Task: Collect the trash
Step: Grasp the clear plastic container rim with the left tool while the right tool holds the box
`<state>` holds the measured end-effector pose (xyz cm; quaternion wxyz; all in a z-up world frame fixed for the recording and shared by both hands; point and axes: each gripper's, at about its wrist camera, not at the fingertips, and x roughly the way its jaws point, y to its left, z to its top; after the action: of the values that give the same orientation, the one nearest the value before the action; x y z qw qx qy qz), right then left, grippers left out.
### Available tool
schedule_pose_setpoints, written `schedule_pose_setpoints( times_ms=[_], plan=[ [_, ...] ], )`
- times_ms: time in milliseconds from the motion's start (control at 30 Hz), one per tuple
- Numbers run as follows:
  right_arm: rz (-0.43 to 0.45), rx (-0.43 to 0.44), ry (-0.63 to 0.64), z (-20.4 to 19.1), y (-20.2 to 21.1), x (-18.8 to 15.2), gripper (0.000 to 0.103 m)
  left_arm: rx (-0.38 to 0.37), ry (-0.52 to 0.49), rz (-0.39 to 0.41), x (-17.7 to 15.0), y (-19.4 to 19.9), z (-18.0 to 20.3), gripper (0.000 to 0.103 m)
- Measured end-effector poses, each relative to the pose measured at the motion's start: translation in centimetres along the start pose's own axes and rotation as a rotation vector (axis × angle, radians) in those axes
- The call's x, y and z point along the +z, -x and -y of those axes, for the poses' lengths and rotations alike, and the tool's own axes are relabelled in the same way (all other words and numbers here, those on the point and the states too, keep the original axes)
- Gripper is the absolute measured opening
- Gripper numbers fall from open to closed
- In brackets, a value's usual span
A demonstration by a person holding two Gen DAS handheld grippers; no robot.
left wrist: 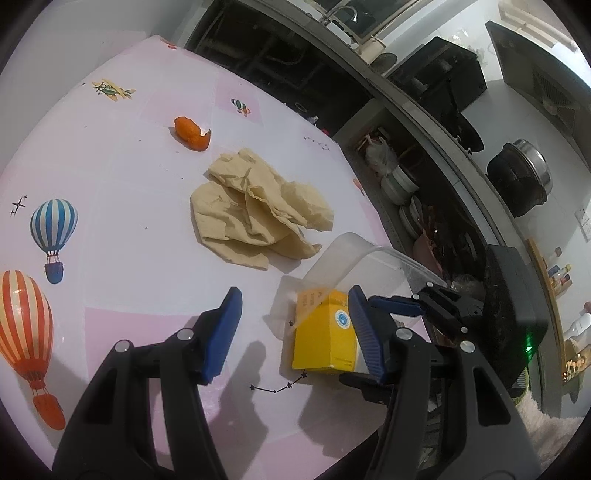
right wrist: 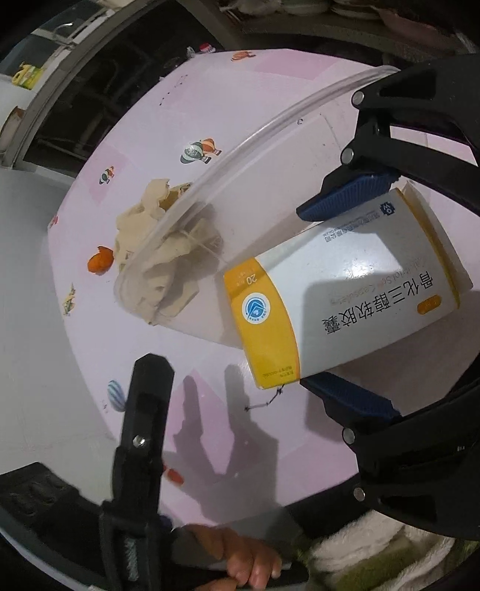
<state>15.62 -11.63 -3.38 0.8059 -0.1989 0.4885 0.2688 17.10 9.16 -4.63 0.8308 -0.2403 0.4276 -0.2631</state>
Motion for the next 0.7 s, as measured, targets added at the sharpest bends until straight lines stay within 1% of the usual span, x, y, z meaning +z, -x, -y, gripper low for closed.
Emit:
schedule_pose_setpoints(
  times_ms=[200,300,400,500,533,600,633,700],
  plan=[
    [0.052,-0.015,-0.006,-0.7,2.0,-0.6,0.078,0.006,0.006,0.020,0.1,0.6,-0.1,0.056],
    [0.120,0.008,-0.027,-1.0,4.0,-0.9,0.078,0.012,0.010,0.036,0.2,1.1,-0.1,0.056],
    [0.210,0.044,-0.075,-0.8,6.8,-1.5,0.078,0.018,0.015,0.051,0.4,1.4,-0.1,0.056],
    [0.317,0.083,-0.169,0.2,10.2,-2.7,0.078,0.019,0.001,0.059,0.5,1.4,0.2,0.056],
    [0.362,0.091,-0.223,0.9,11.7,-3.5,0.078,0.017,-0.009,0.062,0.6,1.3,0.5,0.057],
    [0.415,0.107,-0.298,2.1,13.6,-4.9,0.078,0.001,-0.038,0.064,0.6,1.0,1.2,0.058],
    [0.451,0.110,-0.352,3.0,14.7,-6.0,0.078,-0.002,-0.054,0.066,0.6,0.9,1.5,0.059],
    [0.493,0.096,-0.434,4.5,16.1,-7.7,0.078,0.007,-0.100,0.066,0.6,0.3,2.3,0.059]
  ],
)
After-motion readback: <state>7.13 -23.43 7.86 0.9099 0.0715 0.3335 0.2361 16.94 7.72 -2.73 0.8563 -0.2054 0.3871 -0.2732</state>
